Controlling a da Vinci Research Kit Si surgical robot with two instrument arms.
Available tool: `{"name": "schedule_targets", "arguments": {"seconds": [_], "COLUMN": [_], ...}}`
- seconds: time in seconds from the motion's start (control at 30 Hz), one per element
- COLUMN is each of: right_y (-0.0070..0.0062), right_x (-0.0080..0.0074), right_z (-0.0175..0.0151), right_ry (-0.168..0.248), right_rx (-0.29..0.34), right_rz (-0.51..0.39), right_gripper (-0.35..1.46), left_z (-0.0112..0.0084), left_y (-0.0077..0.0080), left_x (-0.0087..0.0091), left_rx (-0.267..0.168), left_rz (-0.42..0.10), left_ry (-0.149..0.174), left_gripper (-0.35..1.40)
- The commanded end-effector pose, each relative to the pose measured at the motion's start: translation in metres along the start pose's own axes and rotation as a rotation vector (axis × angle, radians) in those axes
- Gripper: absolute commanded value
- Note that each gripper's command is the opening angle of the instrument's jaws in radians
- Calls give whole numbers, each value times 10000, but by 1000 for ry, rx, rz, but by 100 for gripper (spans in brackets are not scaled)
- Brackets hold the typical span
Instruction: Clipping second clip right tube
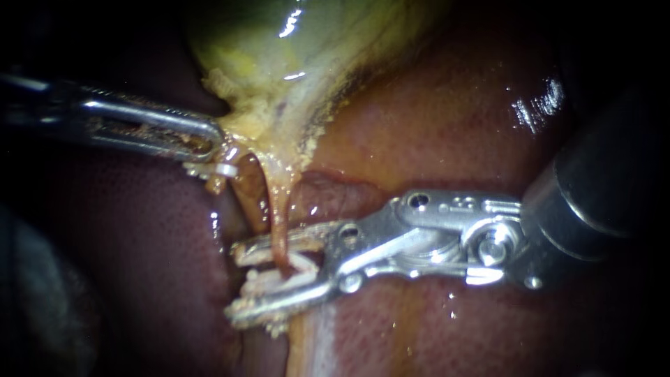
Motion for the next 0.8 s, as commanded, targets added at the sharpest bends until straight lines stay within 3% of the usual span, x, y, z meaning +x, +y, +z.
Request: {"name": "schedule_targets", "arguments": {"seconds": [0.03, 0.5, 0.63, 0.8], "right_y": [1, 8, 8, 7], "right_x": [0, -6, -7, -9], "right_z": [-1, -7, -11, -15], "right_ry": [4, 2, -26, -34], "right_rx": [-4, -46, -63, -68], "right_rz": [26, 108, 167, 220], "right_gripper": [34, -4, -35, -35], "left_z": [0, 1, 1, 1], "left_y": [0, -1, -1, -1], "left_x": [0, -1, -1, -1], "left_rx": [0, 1, 1, 1], "left_rz": [0, 1, 1, 1], "left_ry": [0, 0, 0, 0], "left_gripper": [-35, -35, -35, -35]}}
